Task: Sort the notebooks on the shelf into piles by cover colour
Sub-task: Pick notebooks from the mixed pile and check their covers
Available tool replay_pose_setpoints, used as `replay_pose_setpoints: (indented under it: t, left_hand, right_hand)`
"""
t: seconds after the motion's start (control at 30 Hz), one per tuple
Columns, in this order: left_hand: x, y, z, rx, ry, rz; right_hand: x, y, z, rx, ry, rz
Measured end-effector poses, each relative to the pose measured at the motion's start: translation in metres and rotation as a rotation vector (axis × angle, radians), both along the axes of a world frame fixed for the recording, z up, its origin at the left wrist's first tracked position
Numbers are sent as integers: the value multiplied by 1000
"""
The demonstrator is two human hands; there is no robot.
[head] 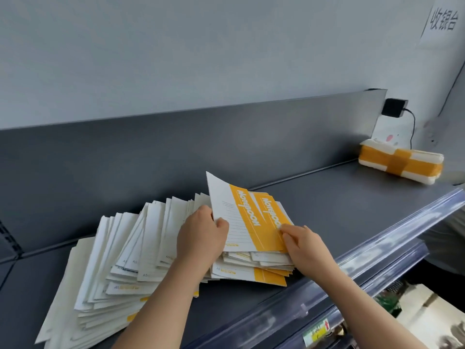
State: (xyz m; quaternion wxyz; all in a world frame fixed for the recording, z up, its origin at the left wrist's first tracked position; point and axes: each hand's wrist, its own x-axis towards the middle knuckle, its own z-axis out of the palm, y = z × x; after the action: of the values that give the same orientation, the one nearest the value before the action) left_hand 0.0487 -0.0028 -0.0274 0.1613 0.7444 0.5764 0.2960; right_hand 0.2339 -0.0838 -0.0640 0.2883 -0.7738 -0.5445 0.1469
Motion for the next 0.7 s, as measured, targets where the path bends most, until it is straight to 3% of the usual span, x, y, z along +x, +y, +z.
replay_pose_setpoints:
  t: [0.27, 0.53, 0.7]
  left_hand:
    - [3, -10, 0, -79, -35, 86]
    - [-18, -52, 4, -120, -486, 126]
    - [-46, -79, 11, -58, -685, 189]
  right_hand:
    - [2, -1, -1, 51, 77, 228]
    - [-17, -2, 19, 74, 63, 320]
    - [-49, 0, 27, 210, 230, 360]
